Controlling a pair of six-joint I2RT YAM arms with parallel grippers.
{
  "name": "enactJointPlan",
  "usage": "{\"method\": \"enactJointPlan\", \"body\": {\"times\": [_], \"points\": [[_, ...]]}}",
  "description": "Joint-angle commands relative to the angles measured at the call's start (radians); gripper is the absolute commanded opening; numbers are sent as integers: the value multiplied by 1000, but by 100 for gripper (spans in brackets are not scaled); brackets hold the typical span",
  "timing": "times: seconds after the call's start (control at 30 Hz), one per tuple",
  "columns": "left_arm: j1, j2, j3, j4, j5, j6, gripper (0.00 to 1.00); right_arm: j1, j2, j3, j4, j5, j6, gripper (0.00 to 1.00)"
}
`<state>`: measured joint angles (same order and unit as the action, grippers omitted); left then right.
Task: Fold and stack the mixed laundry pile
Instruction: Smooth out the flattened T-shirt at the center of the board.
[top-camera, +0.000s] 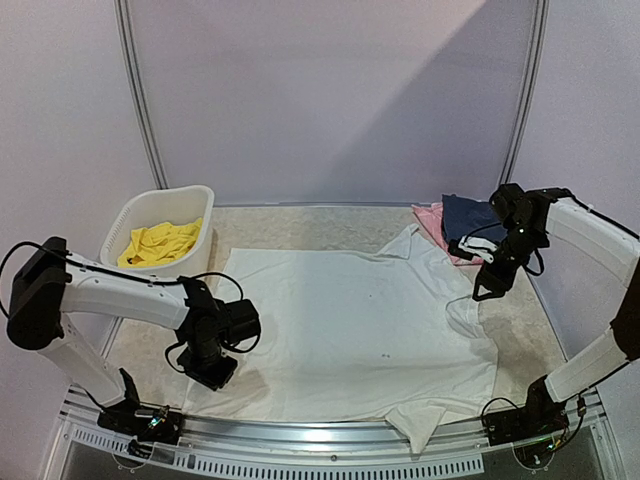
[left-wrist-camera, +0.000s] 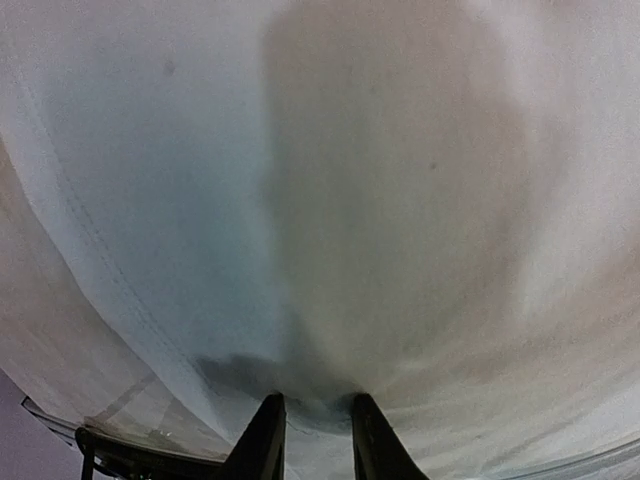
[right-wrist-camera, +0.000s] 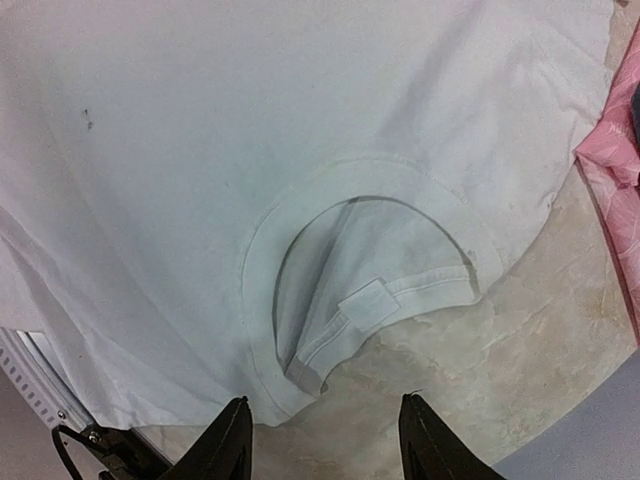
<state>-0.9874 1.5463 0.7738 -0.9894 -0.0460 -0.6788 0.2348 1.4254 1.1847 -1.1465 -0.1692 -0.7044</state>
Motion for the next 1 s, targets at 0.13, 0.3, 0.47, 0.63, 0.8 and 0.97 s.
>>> {"method": "enactJointPlan", "body": {"times": [0.13,0.3,0.47,0.63,0.8,0.97], "points": [[-55,15,-47,-73,2,-137,24,-2,184,200,86,-20,7,50],[-47,26,313,-300,-153,-37,36,-10,398,469,137,33,-20,49],[-5,146,633,-379,-260,90,42,-15,676,776,164,38,-6,47],[42,188,741,-226,-238,185,43,-16,911,1016,198,59,29,45],[58,256,878,37,-183,233,45,-11,1024,1072,249,7,81,43],[66,427,1090,55,-137,283,45,-1,1071,1097,175,-58,139,41]]}}
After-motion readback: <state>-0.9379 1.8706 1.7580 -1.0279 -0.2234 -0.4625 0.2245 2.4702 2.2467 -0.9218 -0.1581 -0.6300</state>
